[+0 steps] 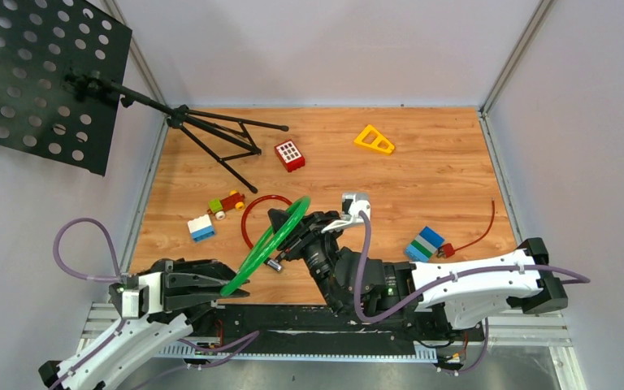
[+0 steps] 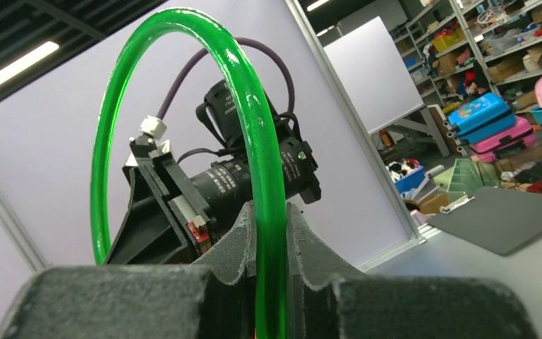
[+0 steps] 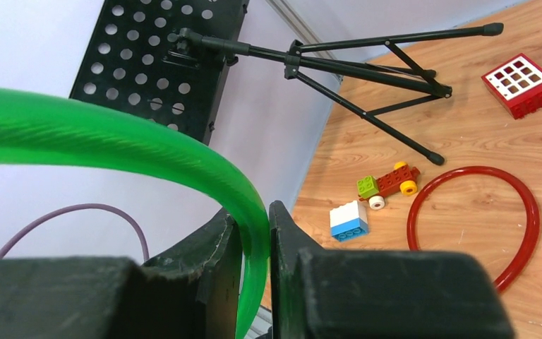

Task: Lock with the key
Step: Lock the lock.

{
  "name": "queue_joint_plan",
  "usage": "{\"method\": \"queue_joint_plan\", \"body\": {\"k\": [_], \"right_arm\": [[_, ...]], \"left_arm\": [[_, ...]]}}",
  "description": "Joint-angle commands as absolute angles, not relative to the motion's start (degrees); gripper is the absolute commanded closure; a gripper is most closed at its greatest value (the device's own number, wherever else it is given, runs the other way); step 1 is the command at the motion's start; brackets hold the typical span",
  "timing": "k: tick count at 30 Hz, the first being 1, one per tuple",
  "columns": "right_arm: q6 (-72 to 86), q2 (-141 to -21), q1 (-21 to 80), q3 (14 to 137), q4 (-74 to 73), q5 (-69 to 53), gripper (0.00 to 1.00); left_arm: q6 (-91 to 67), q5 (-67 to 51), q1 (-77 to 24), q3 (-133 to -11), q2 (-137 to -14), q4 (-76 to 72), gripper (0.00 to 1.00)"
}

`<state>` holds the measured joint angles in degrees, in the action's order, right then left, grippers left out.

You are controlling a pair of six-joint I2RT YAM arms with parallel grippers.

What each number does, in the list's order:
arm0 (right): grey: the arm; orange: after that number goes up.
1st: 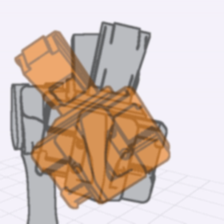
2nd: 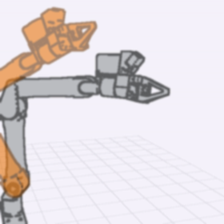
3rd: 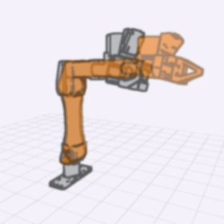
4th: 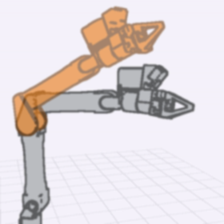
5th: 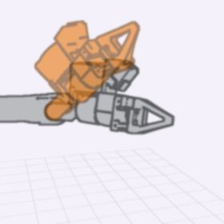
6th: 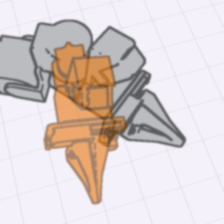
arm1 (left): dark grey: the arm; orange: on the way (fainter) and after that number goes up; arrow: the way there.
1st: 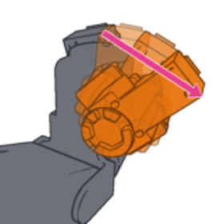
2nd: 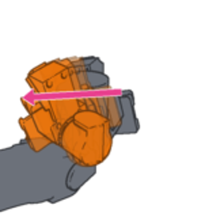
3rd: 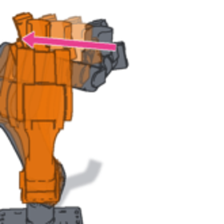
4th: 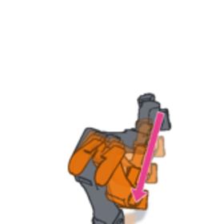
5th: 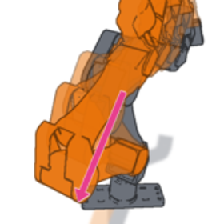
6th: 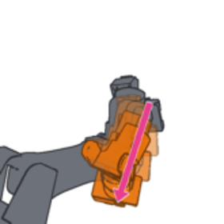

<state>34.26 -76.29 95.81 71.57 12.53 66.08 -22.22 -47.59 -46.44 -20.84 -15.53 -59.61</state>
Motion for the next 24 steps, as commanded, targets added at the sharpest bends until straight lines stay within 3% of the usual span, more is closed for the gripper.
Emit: {"method": "queue_joint_plan", "body": {"k": [1, 17, 24], "right_arm": [[39.74, -79.65, 102.17, 72.58, 9.71, 52.94, 1.0], [35.27, -73.57, 104.2, 67.6, 11.45, 54.37, 0.97], [28.71, -73.01, 105.41, 70.02, 10.6, 53.41, 0.97]], "left_arm": [[-17.88, -42.82, -45.66, -22.35, -15.08, -45.29, 1.0], [-22.11, -39.06, -45.63, -23.51, -18.28, -53.72, 1.0], [-13.11, -33.59, -45.62, -28.3, -18.62, -35.53, 1.0]]}}
